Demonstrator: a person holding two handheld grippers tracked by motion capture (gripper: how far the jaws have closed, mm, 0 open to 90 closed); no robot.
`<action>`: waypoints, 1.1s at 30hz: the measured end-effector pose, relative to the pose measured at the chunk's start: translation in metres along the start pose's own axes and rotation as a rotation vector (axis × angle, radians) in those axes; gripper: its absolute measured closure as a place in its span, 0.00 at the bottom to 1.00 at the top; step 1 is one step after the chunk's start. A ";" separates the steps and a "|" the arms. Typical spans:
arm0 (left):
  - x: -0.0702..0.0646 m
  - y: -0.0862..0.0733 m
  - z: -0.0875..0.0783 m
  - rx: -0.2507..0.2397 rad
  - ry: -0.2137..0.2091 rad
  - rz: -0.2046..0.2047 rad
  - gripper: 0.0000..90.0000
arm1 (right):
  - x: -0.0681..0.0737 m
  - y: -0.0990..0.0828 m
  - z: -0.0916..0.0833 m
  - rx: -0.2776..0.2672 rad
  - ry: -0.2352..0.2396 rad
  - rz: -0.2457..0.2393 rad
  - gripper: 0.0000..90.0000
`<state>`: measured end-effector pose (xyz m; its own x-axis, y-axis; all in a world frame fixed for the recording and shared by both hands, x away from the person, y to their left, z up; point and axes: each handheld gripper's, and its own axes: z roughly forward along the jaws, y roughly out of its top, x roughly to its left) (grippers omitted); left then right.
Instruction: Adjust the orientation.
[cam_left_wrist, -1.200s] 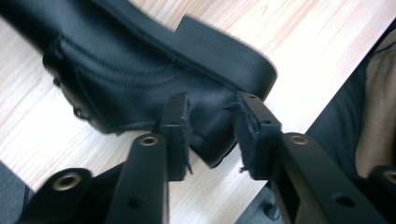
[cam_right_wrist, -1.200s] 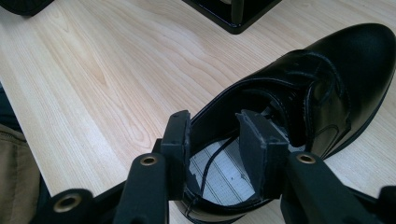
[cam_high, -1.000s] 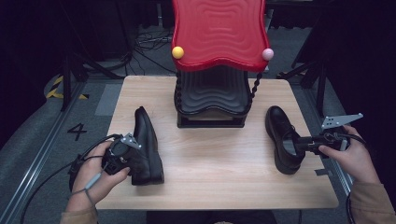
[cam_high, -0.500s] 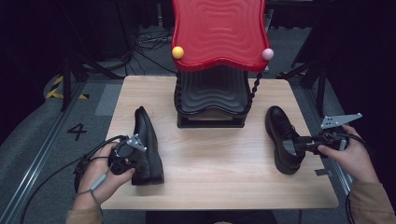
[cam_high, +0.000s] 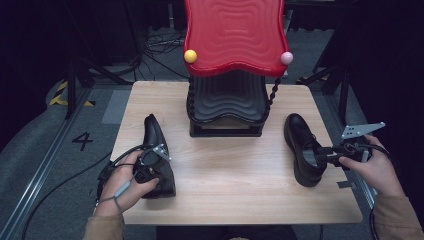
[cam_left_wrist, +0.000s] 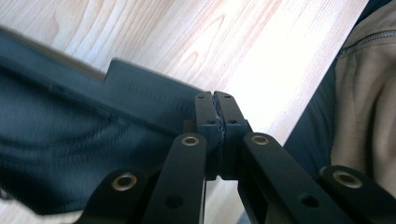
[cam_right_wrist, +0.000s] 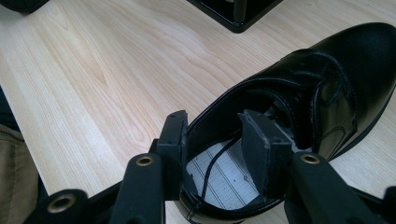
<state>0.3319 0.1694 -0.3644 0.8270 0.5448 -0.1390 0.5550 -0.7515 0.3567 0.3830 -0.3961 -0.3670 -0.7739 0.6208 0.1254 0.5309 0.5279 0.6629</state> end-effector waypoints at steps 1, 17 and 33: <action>0.000 0.003 0.002 0.009 0.006 0.011 1.00 | 0.000 0.000 0.000 -0.002 0.002 0.001 0.68; -0.001 0.021 0.016 0.049 0.037 0.031 1.00 | 0.001 -0.005 -0.005 -0.010 -0.004 0.015 0.67; -0.005 0.061 0.040 0.079 0.033 0.069 1.00 | 0.001 -0.020 -0.016 -0.016 -0.028 0.047 0.66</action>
<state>0.3658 0.1057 -0.3793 0.8610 0.5014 -0.0853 0.5029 -0.8141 0.2905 0.3657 -0.4154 -0.3683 -0.7384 0.6606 0.1357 0.5603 0.4890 0.6685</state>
